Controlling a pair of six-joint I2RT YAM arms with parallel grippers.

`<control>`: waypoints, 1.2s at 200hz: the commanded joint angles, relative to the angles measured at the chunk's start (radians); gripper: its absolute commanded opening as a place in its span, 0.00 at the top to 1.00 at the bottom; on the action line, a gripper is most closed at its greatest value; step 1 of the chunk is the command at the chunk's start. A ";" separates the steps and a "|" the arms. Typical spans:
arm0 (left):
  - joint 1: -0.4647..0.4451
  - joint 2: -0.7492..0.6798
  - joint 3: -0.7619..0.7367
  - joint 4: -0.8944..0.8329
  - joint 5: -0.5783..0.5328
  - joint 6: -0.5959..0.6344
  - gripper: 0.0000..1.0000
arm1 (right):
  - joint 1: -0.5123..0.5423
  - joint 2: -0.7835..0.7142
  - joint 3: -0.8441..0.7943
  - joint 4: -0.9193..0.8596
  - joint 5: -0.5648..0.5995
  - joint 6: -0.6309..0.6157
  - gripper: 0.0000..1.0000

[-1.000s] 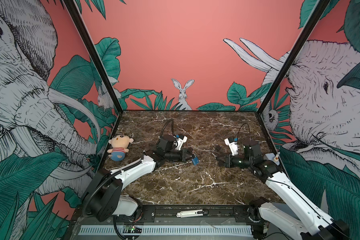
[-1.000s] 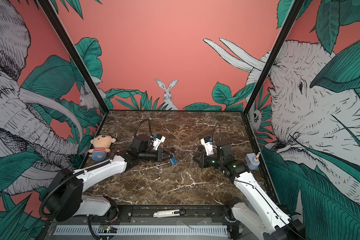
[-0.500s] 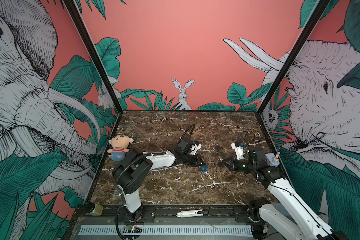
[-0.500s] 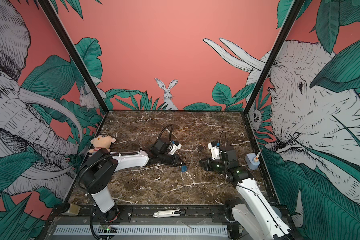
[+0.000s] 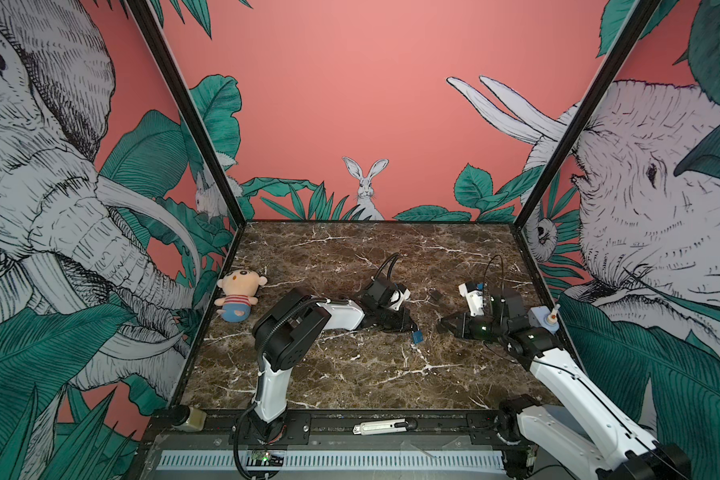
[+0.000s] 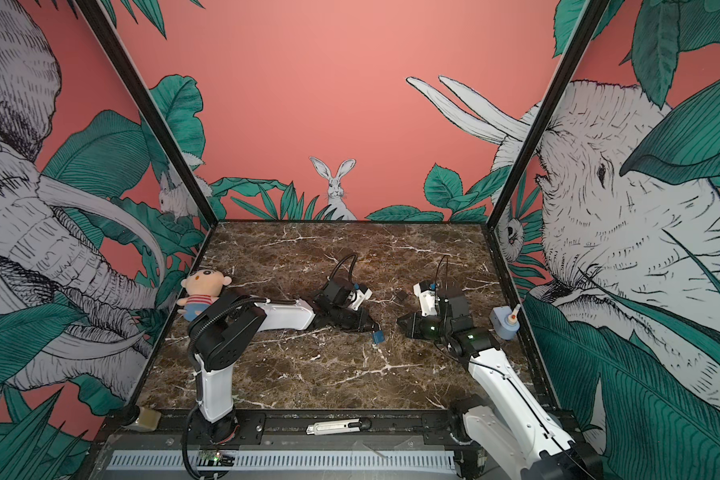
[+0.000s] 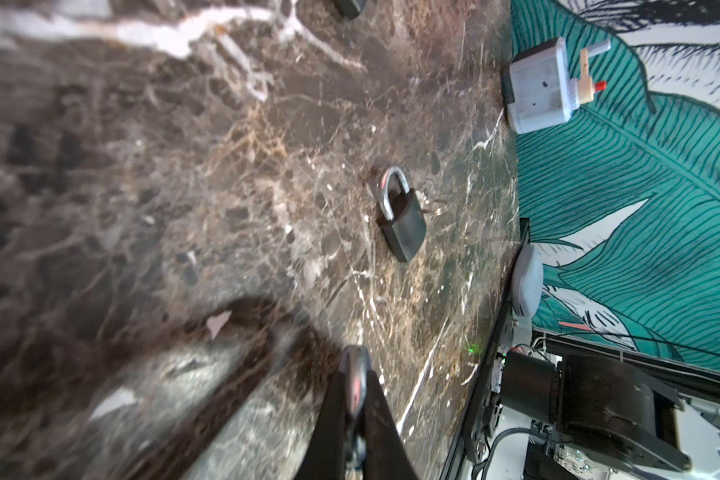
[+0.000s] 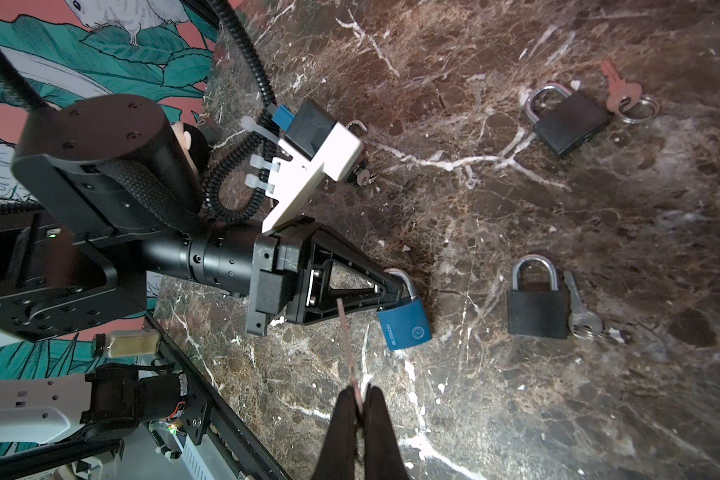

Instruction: Lock with the key

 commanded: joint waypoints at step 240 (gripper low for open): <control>0.120 -0.284 -0.044 -0.150 -0.123 0.111 0.66 | 0.223 0.207 -0.108 0.246 0.394 0.142 1.00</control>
